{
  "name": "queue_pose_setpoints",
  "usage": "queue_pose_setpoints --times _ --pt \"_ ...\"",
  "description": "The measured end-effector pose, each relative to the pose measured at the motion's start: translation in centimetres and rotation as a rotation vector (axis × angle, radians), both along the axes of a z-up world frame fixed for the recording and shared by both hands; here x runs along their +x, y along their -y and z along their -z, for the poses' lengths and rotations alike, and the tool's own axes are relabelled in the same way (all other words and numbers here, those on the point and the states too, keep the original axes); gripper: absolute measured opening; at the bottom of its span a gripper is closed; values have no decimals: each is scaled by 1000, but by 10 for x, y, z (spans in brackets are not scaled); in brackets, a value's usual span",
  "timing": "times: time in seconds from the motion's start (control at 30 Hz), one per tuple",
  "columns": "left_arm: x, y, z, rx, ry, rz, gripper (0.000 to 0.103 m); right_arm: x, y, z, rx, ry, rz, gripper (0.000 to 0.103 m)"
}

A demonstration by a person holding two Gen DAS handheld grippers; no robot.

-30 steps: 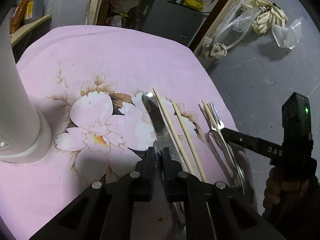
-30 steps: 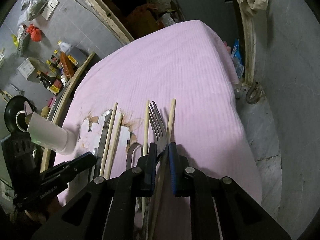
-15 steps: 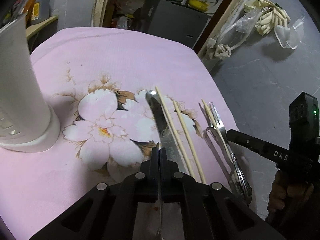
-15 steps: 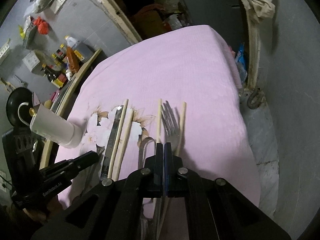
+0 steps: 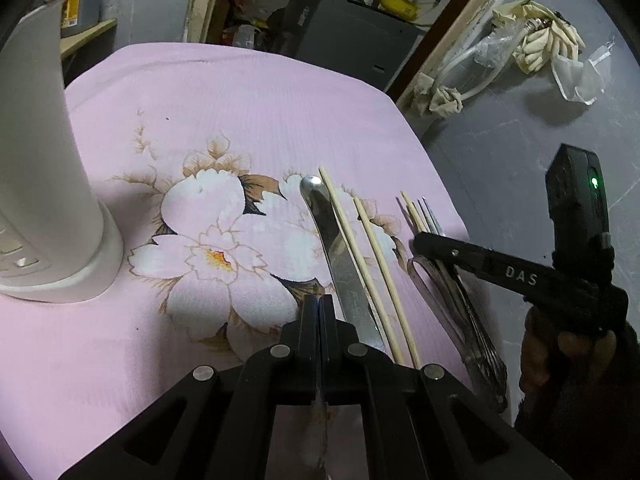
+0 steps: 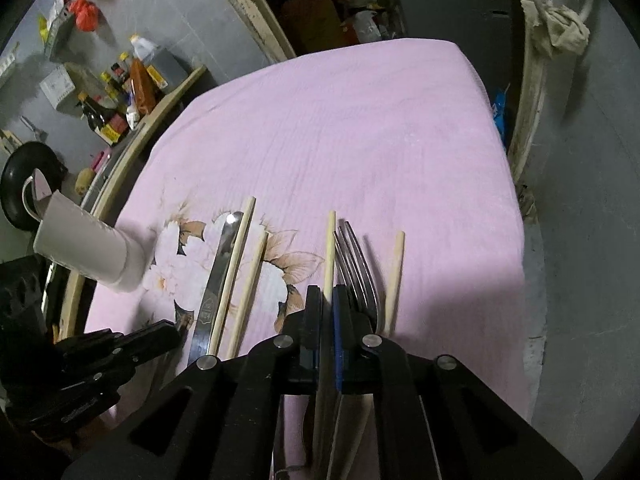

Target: Organize utensils

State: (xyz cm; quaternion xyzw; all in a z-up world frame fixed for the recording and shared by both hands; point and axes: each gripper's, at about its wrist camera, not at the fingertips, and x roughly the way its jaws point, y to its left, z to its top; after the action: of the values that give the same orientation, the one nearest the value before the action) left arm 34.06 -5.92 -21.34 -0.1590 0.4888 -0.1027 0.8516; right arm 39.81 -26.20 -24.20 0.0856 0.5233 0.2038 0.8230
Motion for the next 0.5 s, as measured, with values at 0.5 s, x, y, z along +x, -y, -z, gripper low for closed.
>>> queue_pose_setpoints --times 0.5 --pt "-3 -1 -8 37 -33 51 2 -32 10 -52 82 137 95 4"
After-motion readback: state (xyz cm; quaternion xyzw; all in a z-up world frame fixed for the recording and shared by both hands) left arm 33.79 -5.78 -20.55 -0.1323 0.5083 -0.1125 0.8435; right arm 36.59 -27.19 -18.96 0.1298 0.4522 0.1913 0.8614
